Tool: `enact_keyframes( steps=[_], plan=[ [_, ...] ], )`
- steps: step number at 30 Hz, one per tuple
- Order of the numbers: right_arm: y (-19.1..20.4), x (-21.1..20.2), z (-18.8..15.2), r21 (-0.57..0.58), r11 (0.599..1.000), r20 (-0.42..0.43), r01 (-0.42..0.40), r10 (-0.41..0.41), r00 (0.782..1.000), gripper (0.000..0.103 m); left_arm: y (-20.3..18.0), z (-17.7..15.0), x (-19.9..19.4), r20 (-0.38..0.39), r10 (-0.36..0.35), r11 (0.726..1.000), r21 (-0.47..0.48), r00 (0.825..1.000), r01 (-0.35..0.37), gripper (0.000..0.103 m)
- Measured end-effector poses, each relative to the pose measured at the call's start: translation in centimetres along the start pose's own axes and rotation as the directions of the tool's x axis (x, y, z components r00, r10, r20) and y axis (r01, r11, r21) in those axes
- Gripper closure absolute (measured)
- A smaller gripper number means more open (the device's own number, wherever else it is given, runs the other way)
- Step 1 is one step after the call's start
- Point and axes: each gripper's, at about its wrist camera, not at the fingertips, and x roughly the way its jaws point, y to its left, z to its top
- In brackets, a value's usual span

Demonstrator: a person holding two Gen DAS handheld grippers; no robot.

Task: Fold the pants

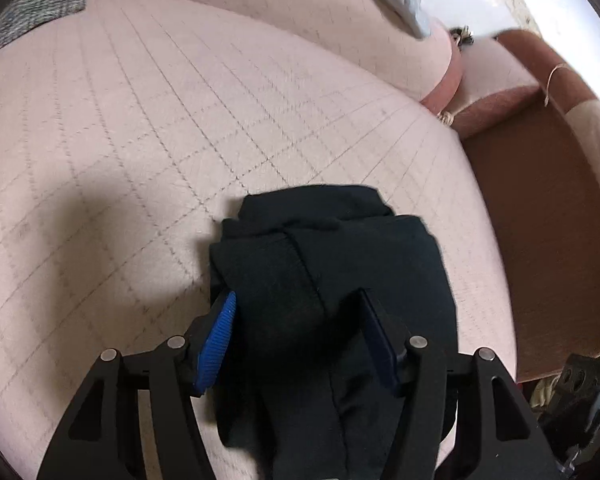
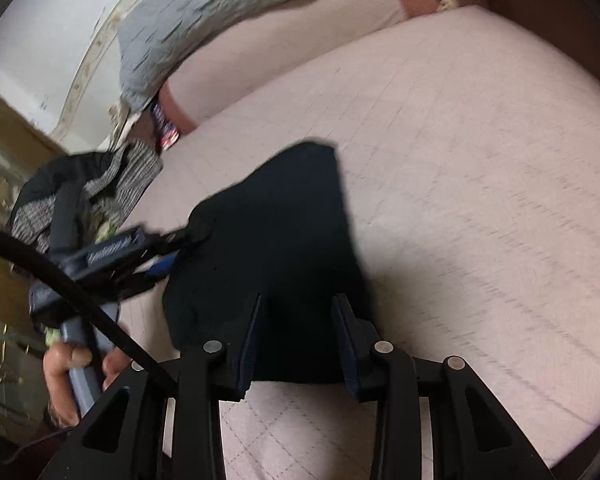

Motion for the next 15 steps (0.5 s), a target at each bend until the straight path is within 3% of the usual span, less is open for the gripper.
enact_keyframes(
  steps=[2, 6, 10, 12, 15],
  plan=[
    [0.1, -2.4, 0.7, -0.003, 1.0, 0.073, -0.003, 0.003, 0.997, 0.062, -0.7, -0.3, -1.5, 0.039, -0.01, 1.0, 0.0, 0.999, 0.01, 0.042],
    [2.5, -7.7, 2.0, -0.027, 0.995, 0.227, -0.101, 0.104, 0.968, 0.06, -3.3, -0.3, -2.9, 0.087, 0.014, 1.0, 0.011, 0.996, -0.015, 0.034],
    [7.1, -12.4, 2.0, -0.171, 0.972, 0.332, -0.164, 0.213, 0.919, 0.046, -6.5, 0.9, -2.2, 0.081, 0.082, 0.996, 0.04, 0.993, -0.086, 0.032],
    [9.2, -14.1, 1.5, -0.25, 0.957, 0.382, -0.145, 0.236, 0.893, 0.036, -7.8, 1.2, -1.6, 0.063, 0.115, 0.991, 0.063, 0.991, -0.119, 0.032],
    [12.3, -15.6, 0.6, -0.353, 0.929, 0.49, -0.109, 0.283, 0.825, 0.032, -9.5, 0.1, -1.1, 0.054, 0.15, 0.981, 0.117, 0.987, -0.156, 0.03]
  ],
)
